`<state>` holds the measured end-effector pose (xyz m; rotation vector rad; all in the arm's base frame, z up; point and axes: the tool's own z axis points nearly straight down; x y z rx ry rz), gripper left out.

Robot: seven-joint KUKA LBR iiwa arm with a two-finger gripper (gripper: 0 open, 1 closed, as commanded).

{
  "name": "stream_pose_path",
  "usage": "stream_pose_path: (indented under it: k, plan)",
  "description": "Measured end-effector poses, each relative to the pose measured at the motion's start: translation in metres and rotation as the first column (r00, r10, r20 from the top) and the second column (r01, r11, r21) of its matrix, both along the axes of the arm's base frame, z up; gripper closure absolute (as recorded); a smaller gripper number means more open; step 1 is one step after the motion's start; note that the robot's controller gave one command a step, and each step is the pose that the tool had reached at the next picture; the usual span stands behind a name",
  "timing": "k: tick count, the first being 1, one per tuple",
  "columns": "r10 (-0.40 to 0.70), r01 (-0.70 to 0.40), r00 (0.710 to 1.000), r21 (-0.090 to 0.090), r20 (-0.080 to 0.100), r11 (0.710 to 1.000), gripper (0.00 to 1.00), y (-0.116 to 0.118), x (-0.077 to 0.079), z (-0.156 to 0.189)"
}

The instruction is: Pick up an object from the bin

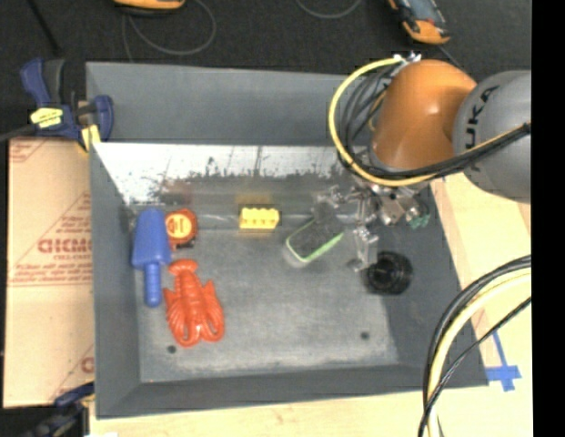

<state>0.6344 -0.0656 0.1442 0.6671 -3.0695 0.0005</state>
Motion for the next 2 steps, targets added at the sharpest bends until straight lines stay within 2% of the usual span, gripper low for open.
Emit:
stream_pose_path:
  k: [1,2]
  plan:
    - [0.040,-0.040,0.999,0.002,0.005,0.999,0.00,0.006,-0.002,-0.001]
    - [0.222,-0.222,0.975,-0.002,0.008,0.975,0.00,0.008,0.008,-0.064]
